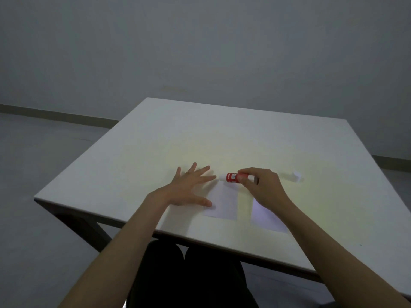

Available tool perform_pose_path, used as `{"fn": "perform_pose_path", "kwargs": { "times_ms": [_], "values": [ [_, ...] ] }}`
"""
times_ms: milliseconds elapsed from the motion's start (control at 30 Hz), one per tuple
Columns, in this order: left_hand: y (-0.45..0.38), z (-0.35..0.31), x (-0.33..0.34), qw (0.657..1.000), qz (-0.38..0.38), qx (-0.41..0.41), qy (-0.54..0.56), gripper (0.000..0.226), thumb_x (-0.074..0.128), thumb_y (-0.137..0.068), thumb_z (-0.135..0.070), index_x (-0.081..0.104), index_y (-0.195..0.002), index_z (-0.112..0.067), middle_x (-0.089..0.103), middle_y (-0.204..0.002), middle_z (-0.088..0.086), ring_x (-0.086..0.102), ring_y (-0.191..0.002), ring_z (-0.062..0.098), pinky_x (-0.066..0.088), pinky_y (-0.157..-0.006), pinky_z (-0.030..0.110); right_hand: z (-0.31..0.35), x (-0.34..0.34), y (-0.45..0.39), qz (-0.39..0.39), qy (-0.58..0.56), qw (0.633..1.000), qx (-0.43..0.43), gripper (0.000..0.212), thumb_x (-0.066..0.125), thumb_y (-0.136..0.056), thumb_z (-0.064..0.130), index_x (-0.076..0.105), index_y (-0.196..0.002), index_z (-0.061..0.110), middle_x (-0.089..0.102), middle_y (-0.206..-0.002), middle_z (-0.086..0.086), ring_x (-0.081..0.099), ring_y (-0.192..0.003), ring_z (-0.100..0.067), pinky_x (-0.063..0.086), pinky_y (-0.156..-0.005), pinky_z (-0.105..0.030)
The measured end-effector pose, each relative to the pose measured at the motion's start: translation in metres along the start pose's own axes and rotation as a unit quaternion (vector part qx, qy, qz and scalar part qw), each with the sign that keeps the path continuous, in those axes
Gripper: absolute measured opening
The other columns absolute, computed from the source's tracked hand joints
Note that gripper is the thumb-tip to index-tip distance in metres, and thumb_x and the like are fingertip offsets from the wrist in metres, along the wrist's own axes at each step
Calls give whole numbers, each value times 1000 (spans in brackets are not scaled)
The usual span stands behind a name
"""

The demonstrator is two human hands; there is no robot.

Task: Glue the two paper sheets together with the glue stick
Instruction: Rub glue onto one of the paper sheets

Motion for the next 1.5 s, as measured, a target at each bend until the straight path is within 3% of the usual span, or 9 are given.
{"fn": "perform_pose_path", "kwargs": {
  "times_ms": [167, 300, 500, 567, 767, 967, 1133, 1233, 1500],
  "values": [
    [-7, 7, 12, 999, 17, -18, -27, 90, 68, -69, -62, 21, -145, -45, -9, -161, -10, -23, -145, 18, -19, -113, 52, 5, 12, 0, 0, 61, 997, -37, 25, 58, -88, 31, 69, -107, 19, 73, -102, -2, 61, -88, -19, 42, -71, -27],
    [-8, 10, 10, 1000, 8, -17, -5, 91, 70, -67, -62, 22, -143, -48, -11, -160, -9, -25, -144, 16, -20, -113, 49, 10, 18, 6, 11, 114, 991, -67, 24, 55, -89, 35, 68, -105, 21, 68, -89, -3, 59, -81, -21, 42, -67, -31],
    [-7, 8, 10, 1000, 3, -22, 0, 91, 71, -66, -62, 22, -142, -50, -12, -160, -8, -26, -143, 14, -21, -114, 47, 31, 26, 35, 115, 81, 976, -169, 20, 57, -87, 38, 67, -103, 29, 57, -76, 10, 46, -63, 1, 41, -61, -25],
    [-7, 10, 9, 1000, 3, -24, 1, 92, 71, -66, -61, 22, -142, -50, -12, -160, -8, -26, -143, 14, -21, -114, 47, 26, 22, 30, 122, 72, 977, -162, 20, 59, -87, 36, 68, -103, 28, 60, -77, 9, 49, -64, 1, 41, -62, -25],
    [-5, 8, 9, 1000, 4, -22, 9, 90, 72, -67, -59, 24, -143, -49, -11, -161, -7, -24, -144, 13, -21, -114, 47, -14, -9, 10, 4, 110, 991, -69, 20, 57, -89, 30, 69, -103, 23, 68, -85, -1, 55, -73, -17, 41, -65, -31],
    [-6, 9, 11, 1000, 5, -28, -5, 93, 72, -66, -60, 22, -143, -48, -12, -160, -6, -24, -144, 14, -21, -114, 47, 10, 8, 50, 123, 90, 972, -178, 22, 55, -85, 42, 67, -102, 33, 62, -76, 12, 48, -63, 6, 30, -61, -15],
    [-4, 8, 11, 1000, 4, -25, 10, 92, 73, -67, -57, 23, -143, -48, -10, -161, -7, -24, -144, 14, -21, -114, 46, -12, -14, 27, 51, 89, 988, -111, 18, 63, -86, 26, 70, -102, 24, 69, -81, 2, 52, -65, -8, 37, -62, -26],
    [-4, 8, 10, 1000, 3, -26, 17, 91, 74, -67, -56, 24, -143, -48, -10, -161, -7, -24, -144, 13, -21, -113, 46, -18, -19, 31, 31, 97, 989, -103, 19, 64, -85, 24, 71, -103, 23, 67, -78, 3, 48, -60, -5, 35, -58, -23],
    [-5, 7, 11, 1000, 8, -29, 6, 93, 75, -65, -57, 22, -142, -49, -10, -161, -7, -24, -144, 14, -21, -114, 48, -1, -13, 52, 157, 50, 976, -145, 14, 68, -82, 27, 72, -95, 28, 66, -78, 17, 53, -63, -3, 37, -63, -16]
  ]
}}
Point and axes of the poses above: each hand's wrist, its own y-axis away from the middle knuckle, its own x-axis out of the palm, z = x × y, the point moved 8 cm from there along -y, towards the middle knuckle
